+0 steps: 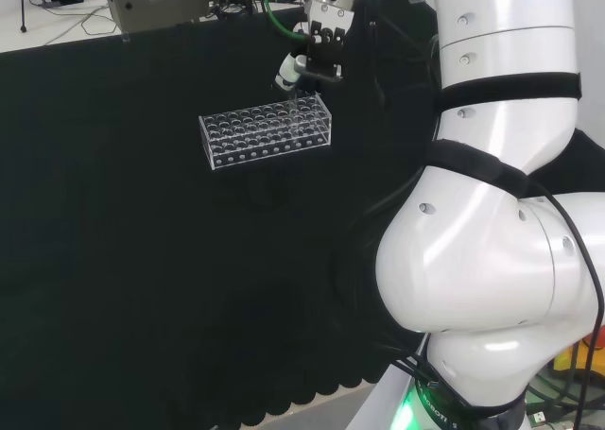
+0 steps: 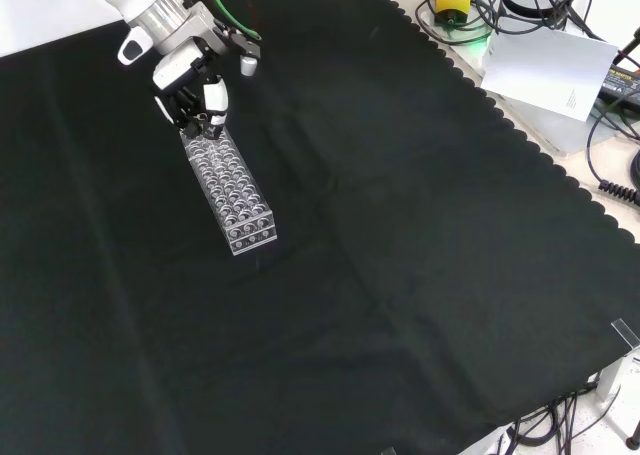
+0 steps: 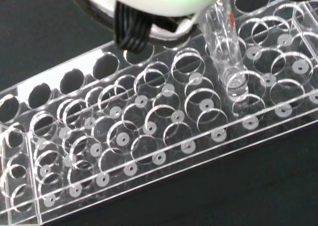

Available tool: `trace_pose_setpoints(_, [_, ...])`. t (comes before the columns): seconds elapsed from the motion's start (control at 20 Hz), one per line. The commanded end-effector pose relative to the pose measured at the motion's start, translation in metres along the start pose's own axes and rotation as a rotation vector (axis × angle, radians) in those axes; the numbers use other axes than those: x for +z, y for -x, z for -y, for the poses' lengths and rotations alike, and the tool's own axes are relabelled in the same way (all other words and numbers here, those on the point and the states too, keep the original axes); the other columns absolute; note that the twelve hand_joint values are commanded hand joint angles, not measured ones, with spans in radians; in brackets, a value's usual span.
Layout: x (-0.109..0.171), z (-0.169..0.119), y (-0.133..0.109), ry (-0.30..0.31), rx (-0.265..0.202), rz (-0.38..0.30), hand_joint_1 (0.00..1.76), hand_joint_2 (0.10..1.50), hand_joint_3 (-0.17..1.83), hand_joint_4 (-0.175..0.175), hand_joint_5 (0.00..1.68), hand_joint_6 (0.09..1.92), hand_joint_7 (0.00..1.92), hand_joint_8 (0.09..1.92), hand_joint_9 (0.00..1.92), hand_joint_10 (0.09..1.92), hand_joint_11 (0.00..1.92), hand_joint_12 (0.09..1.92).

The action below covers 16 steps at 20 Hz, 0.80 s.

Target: Put the test tube back in the rack.

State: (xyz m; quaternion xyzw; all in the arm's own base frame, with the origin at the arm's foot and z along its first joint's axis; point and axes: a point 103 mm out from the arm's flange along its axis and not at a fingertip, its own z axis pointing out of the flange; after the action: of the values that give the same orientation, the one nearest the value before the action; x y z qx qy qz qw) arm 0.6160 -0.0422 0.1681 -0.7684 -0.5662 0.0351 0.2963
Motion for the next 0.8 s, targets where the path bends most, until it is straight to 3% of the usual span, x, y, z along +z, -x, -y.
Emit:
trace_pose_setpoints(0.05, [0.0106, -0.0001, 0.0014, -0.016, 0.000, -0.005, 1.23, 0.65, 0.61, -0.175, 1.39, 0.41, 1.77, 0.34, 1.75, 0.15, 1.53, 0.69])
trace_pose_setpoints(0.4, [0.0108, 0.0001, 0.0026, -0.017, 0.000, -0.004, 1.23, 0.65, 0.61, -0.175, 1.40, 0.41, 1.77, 0.34, 1.75, 0.15, 1.53, 0.69])
trace_pose_setpoints(0.55, [0.0106, 0.0000, 0.0026, -0.016, -0.003, -0.007, 1.39, 0.78, 0.33, -0.175, 1.38, 0.34, 1.75, 0.34, 1.47, 0.30, 1.51, 0.70])
trace_pose_setpoints(0.65, [0.0100, -0.0012, 0.0025, -0.032, -0.015, -0.026, 1.42, 0.83, 0.24, -0.175, 1.36, 0.35, 1.74, 0.35, 1.39, 0.37, 1.49, 0.71])
trace_pose_setpoints(0.8, [0.0059, -0.0010, 0.0014, -0.044, -0.041, -0.057, 1.36, 0.65, 0.62, -0.175, 1.30, 0.56, 1.41, 0.62, 1.53, 0.36, 1.43, 0.82])
